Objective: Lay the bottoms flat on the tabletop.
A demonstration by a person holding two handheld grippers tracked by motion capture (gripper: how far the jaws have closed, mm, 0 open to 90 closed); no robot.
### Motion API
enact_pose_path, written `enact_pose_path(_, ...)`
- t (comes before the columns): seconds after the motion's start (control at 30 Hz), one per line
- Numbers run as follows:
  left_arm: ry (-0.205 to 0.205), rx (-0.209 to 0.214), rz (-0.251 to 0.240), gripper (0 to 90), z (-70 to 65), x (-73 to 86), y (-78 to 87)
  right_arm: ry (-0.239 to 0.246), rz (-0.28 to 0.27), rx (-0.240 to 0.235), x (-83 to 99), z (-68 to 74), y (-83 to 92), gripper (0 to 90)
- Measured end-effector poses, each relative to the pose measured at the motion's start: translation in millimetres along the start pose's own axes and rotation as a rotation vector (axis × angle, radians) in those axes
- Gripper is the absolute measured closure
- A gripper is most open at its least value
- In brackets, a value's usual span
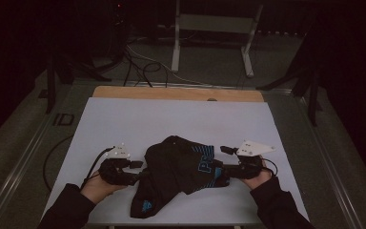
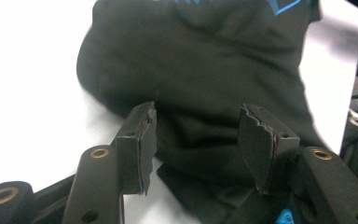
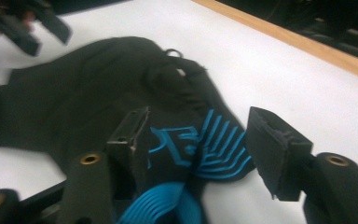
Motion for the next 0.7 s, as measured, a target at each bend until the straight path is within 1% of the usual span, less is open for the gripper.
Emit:
enact_pose_path(0.03, 0.012, 0.002, 0.005, 48.0, 2.5, 2.1, -2.0, 0.003, 0.011, 0.008, 1.3, -2.5, -6.1, 43.4)
enact_pose_path(0.07, 0.014, -0.001, 0.019, 48.0, 5.3, 4.4, -3.7, -0.017, 0.021, 0.01, 3.0, -5.1, -11.5, 43.9)
enact_pose_path(0.1, 0.027, 0.003, 0.03, 47.9, 7.7, 6.5, -5.5, -0.038, 0.032, 0.03, 5.5, -9.5, -17.5, 44.2)
enact_pose_path(0.13, 0.041, 0.007, 0.026, 47.9, 9.2, 7.8, -7.6, -0.054, 0.047, 0.043, 8.9, -14.5, -23.5, 44.6)
enact_pose_path(0.17, 0.052, 0.011, 0.029, 47.9, 10.5, 9.4, -9.9, -0.088, 0.061, 0.047, 12.7, -17.8, -28.9, 45.3)
enact_pose_path(0.2, 0.053, 0.014, 0.044, 47.9, 11.8, 11.3, -12.1, -0.116, 0.074, 0.048, 17.0, -20.7, -34.1, 45.3)
enact_pose_path(0.23, 0.057, 0.009, 0.05, 47.9, 13.0, 12.8, -14.3, -0.136, 0.088, 0.055, 22.0, -22.7, -39.3, 45.2)
enact_pose_path(0.27, 0.066, 0.015, 0.057, 47.9, 13.8, 13.9, -16.3, -0.146, 0.107, 0.057, 27.1, -23.7, -44.0, 44.7)
enact_pose_path(0.33, 0.07, 0.013, 0.063, 47.1, 15.5, 15.5, -19.7, -0.146, 0.147, 0.087, 36.7, -24.3, -52.6, 42.4)
enact_pose_path(0.37, 0.071, 0.017, 0.062, 46.9, 15.9, 15.7, -20.9, -0.152, 0.162, 0.077, 40.8, -23.7, -56.0, 41.8)
enact_pose_path(0.43, 0.082, 0.019, 0.063, 46.9, 17.2, 16.5, -24.1, -0.163, 0.186, 0.082, 47.0, -22.0, -62.4, 40.3)
enact_pose_path(0.5, 0.083, 0.025, 0.07, 47.0, 17.1, 17.6, -28.2, -0.175, 0.208, 0.062, 52.7, -19.4, -67.9, 38.6)
enact_pose_path(0.53, 0.087, 0.03, 0.072, 47.0, 16.8, 18.1, -30.4, -0.178, 0.219, 0.068, 55.0, -17.7, -69.9, 38.3)
enact_pose_path(0.57, 0.087, 0.032, 0.076, 47.1, 16.4, 18.4, -32.5, -0.17, 0.233, 0.063, 57.5, -16.4, -71.4, 38.3)
enact_pose_path(0.6, 0.084, 0.036, 0.079, 47.6, 15.7, 18.5, -34.0, -0.176, 0.246, 0.065, 58.9, -14.7, -72.7, 38.2)
enact_pose_path(0.63, 0.084, 0.035, 0.082, 49.0, 15.7, 18.4, -35.2, -0.166, 0.241, 0.061, 59.5, -13.7, -73.2, 38.7)
enact_pose_path(0.67, 0.083, 0.036, 0.083, 50.1, 15.7, 18.2, -35.9, -0.166, 0.246, 0.056, 59.9, -12.3, -73.4, 39.8)
enact_pose_path(0.7, 0.081, 0.039, 0.078, 52.9, 15.4, 17.7, -36.4, -0.155, 0.251, 0.057, 60.6, -11.9, -74.1, 40.2)
Point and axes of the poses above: each handheld gripper's, and its own axes: y roughly backward along the jaws, x roughly out of its underside, z roughly to its left, the point moved 7 cm from there along -y, roughly forward along the jaws, and after that the axes turned 12 degrees about x, right-handed, at the moved point
